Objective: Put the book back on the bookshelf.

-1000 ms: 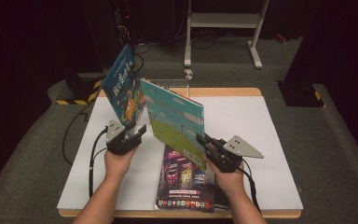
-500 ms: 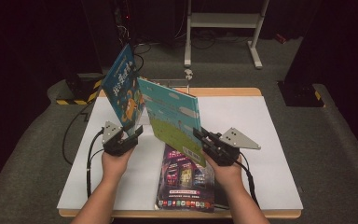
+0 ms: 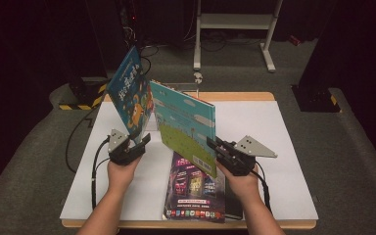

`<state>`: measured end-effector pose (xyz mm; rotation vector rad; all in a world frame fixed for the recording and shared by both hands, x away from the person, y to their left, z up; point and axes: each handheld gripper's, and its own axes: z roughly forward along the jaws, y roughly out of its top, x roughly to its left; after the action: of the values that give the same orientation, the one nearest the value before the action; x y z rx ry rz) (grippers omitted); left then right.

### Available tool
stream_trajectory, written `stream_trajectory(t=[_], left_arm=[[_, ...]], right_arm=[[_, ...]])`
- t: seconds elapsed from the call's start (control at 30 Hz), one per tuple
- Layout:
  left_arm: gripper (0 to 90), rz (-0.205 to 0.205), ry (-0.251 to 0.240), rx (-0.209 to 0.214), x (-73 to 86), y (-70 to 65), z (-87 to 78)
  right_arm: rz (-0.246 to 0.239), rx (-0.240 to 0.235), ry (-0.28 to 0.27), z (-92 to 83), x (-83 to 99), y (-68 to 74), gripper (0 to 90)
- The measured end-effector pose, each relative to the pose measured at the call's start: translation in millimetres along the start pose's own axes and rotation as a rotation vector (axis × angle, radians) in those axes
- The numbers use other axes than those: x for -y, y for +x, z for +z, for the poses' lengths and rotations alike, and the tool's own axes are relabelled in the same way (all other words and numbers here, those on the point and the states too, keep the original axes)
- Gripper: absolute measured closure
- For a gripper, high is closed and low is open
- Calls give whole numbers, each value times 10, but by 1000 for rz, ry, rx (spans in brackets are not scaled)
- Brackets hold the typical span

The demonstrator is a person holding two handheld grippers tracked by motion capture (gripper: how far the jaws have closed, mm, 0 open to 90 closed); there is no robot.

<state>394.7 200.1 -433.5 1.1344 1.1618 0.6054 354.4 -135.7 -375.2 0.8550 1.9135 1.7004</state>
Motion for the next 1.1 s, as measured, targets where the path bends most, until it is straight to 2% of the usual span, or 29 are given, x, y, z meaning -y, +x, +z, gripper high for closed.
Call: stream_trajectory(t=[0.2, 0.27, 0.33, 0.4, 0.47, 0.53, 0.6, 0.83, 1.1], left_arm=[[496, -6, 1, 1, 27, -4, 7], [496, 2, 6, 2, 30, -2, 4], [496, -1, 3, 2, 27, -2, 2], [496, 0, 4, 2, 25, 4, 0], [497, -7, 0, 0, 25, 7, 2], [496, -2, 4, 0, 27, 16, -1], [497, -4, 3, 0, 30, 22, -5], [497, -12, -4, -6, 15, 59, -37], [497, -12, -10, -10, -13, 92, -82]], right_arm=[[-2, 6, 14, -4, -4, -14, 766], [-7, 0, 14, 22, -37, -11, 738], [-18, 17, 25, 63, -83, 7, 701], [-9, 10, 43, 108, -123, 0, 670], [-21, 49, 53, 131, -151, 16, 716], [8, 40, 55, 146, -179, 6, 731], [-10, 62, 64, 169, -214, 44, 748], [-32, 12, 85, 254, -342, 68, 785], [-52, -7, 66, 309, -372, 16, 755]])
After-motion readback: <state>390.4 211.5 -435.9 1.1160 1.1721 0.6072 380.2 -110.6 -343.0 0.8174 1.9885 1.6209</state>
